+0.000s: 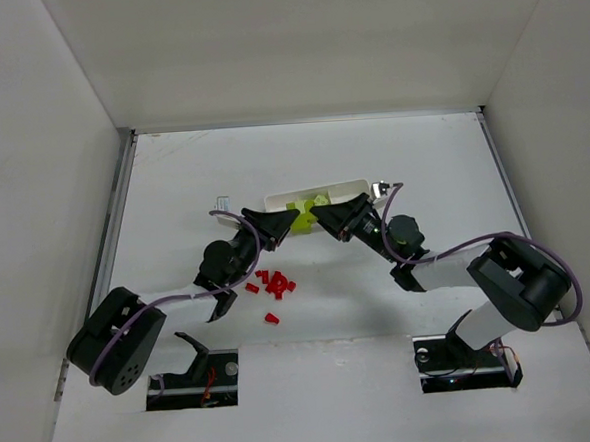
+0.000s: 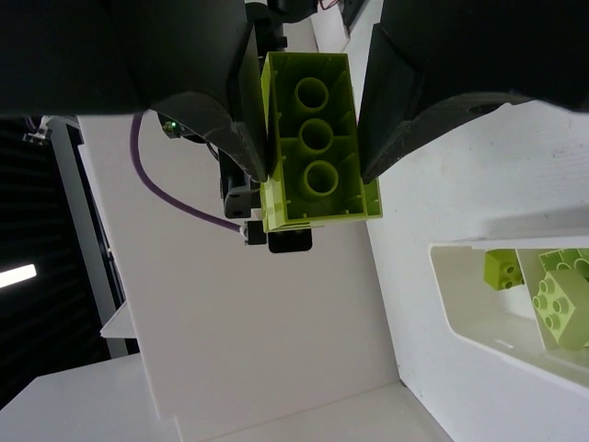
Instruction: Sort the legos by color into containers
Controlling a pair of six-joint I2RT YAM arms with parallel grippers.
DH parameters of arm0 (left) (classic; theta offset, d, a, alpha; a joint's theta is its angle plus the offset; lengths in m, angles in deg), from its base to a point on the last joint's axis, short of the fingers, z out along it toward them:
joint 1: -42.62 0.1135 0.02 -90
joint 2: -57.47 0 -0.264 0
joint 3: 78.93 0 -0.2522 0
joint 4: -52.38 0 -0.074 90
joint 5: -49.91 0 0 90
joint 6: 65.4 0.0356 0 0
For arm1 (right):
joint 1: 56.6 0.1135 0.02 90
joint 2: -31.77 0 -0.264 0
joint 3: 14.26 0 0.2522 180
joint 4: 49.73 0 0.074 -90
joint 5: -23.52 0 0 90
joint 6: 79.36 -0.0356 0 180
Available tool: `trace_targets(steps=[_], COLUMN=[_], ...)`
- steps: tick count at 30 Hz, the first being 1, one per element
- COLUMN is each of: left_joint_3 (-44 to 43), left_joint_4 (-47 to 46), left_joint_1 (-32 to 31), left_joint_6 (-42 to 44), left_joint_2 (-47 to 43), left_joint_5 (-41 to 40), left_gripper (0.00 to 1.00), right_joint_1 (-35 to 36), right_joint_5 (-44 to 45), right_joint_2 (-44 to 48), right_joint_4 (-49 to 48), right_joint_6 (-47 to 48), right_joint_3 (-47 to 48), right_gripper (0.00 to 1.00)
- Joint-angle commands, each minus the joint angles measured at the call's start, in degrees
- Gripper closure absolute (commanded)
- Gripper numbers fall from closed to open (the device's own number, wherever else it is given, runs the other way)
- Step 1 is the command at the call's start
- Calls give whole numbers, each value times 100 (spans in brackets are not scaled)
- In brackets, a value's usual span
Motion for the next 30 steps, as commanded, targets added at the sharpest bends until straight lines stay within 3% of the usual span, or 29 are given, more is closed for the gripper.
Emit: trace_targets(steps=[1, 10, 17, 23, 27, 30], left_joint_3=[-78, 283, 371, 345, 195, 134], left_joint_4=[-1003, -915, -836, -695, -511, -511], left_joint_1=[59, 533, 727, 657, 534, 350], left_joint_6=[99, 37, 73, 204, 310, 397], left_joint_2=[-252, -463, -454, -463, -358, -253], left_joint_5=[162, 416, 610, 706, 891, 847], left_gripper=[76, 80, 81, 80, 80, 80], right_joint_1=[28, -481, -815, -1299, -1212, -992], right_joint_5=[-64, -257, -372, 136, 1418, 2175], right_joint_2=[122, 544, 807, 1071, 1142, 897], right_joint_4=[-539, -329, 391, 2972, 4660, 5366], right_joint_6=[-38, 68, 497, 1998, 3334, 4057], right_joint_3=[-45, -396, -318, 419, 1227, 1773], right_gripper=[77, 77, 77, 76, 76, 76])
